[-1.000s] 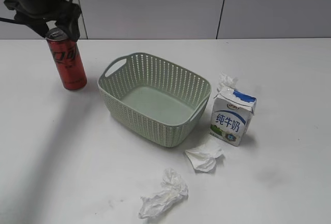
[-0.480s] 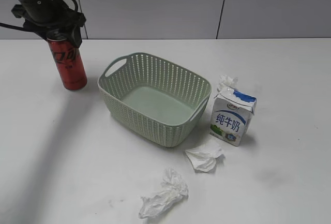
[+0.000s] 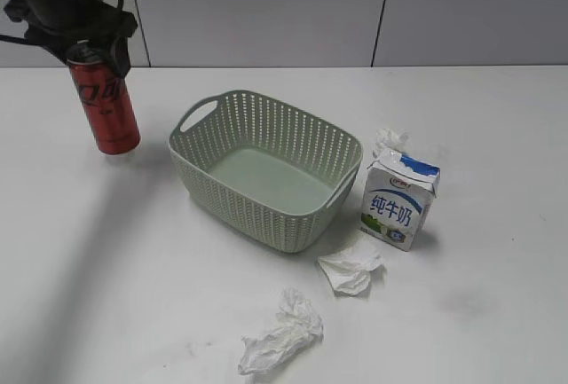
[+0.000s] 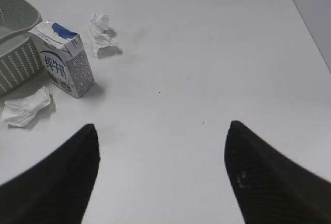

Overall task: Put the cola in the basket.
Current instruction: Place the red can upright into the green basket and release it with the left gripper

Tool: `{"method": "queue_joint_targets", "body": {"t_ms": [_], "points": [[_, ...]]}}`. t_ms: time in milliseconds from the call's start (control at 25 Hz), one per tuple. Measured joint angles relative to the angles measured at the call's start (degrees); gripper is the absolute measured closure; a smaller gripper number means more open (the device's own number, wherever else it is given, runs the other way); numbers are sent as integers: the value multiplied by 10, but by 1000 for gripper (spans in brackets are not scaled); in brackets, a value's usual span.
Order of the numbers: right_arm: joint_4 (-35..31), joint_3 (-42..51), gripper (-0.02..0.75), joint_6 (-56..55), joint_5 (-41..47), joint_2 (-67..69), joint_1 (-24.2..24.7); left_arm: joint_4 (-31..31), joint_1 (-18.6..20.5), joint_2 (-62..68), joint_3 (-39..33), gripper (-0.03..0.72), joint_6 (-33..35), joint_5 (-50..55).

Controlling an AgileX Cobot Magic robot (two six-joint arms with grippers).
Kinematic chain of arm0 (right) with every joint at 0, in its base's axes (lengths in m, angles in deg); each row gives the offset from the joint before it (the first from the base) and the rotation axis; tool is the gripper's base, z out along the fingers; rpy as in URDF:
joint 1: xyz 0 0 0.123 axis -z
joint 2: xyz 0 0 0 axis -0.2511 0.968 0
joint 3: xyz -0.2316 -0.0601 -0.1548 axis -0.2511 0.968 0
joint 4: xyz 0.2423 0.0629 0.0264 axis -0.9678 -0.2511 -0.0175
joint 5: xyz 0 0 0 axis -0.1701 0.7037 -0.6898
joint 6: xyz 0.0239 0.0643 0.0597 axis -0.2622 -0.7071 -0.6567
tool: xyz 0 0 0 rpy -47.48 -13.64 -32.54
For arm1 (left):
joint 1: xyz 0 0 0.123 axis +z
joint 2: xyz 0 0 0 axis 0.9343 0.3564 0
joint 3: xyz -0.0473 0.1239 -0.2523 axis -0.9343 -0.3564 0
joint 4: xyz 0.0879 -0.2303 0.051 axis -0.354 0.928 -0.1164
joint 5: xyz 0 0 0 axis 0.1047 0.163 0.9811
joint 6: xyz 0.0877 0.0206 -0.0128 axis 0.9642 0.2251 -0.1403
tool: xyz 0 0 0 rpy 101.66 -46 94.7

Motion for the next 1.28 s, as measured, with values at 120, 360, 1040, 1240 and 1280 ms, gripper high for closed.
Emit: {"method": "queue_joint_targets", "body": {"t_ms": [120,360,1040,1240,1280], "points": [[0,0,166,0,0,0,0,0,0,-38,11,162,0,22],[0,0,166,0,0,0,0,4,-21,-118,24,162,0,51],[0,0,166,0,0,0,0,32,-240,-166,-58,162,-1,-52],[0,0,166,0,0,0,0,31,-241,-122,-80,162,-1,-86],[0,0,166,0,0,0,0,31,-241,-110,-82,162,-1,-87]]}}
